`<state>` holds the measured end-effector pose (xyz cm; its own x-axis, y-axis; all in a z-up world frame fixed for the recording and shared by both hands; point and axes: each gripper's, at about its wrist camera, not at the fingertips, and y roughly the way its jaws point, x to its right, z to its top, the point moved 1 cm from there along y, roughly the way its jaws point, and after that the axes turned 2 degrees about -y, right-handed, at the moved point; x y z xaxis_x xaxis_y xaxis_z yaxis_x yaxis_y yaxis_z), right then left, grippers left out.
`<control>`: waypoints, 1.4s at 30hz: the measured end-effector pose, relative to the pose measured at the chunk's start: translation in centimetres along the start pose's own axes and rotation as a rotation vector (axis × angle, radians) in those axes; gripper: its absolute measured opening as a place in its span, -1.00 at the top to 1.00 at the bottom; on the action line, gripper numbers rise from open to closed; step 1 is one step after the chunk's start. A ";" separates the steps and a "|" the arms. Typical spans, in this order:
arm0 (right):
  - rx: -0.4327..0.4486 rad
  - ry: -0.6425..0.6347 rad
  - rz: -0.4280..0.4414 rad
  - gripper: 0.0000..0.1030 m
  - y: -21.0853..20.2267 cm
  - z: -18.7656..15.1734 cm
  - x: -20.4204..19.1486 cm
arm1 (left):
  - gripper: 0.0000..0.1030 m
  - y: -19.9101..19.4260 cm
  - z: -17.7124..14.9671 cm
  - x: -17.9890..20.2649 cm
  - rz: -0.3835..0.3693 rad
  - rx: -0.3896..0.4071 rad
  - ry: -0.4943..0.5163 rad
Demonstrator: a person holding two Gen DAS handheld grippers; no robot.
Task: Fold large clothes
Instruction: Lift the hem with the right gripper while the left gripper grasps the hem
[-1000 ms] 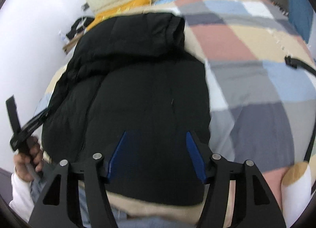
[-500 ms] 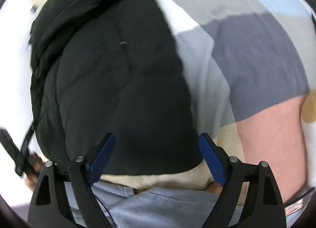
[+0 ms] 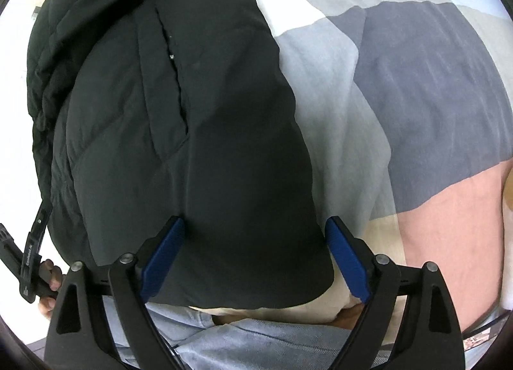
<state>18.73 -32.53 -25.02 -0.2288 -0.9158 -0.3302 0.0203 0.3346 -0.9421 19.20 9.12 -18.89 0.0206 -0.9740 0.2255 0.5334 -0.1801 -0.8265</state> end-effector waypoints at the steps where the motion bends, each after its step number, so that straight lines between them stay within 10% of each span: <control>1: 0.000 0.008 0.005 -0.73 0.2 0.1 0.0 | -0.36 0.0 0.1 -0.1 -0.002 0.000 -0.006; 9: 0.012 -0.048 0.050 -0.68 1.1 0.3 -0.7 | -0.36 -0.3 -0.2 -1.3 -0.065 -0.030 -0.061; 13: 0.056 -0.131 0.075 0.26 0.2 -0.3 -2.4 | -0.36 -0.6 -0.6 -2.0 -0.106 -0.072 -0.071; 18: 0.121 -0.209 0.129 0.73 -1.5 -1.1 -3.1 | -0.38 -2.8 0.3 -4.9 -0.135 -0.106 -0.109; 33: 0.193 -0.257 0.206 0.77 -2.8 -1.0 -4.0 | -0.77 -5.0 -0.1 -20.7 -0.127 -0.286 -0.220; 42: 0.167 -0.195 0.184 0.64 -2.1 -0.9 -3.7 | -0.77 -0.6 -2.8 -22.1 -0.381 -0.375 -0.297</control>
<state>18.62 -29.68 -21.77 -0.0157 -0.8739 -0.4858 0.2079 0.4724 -0.8565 16.03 30.34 -24.81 0.1511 -0.7615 0.6303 0.2168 -0.5966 -0.7727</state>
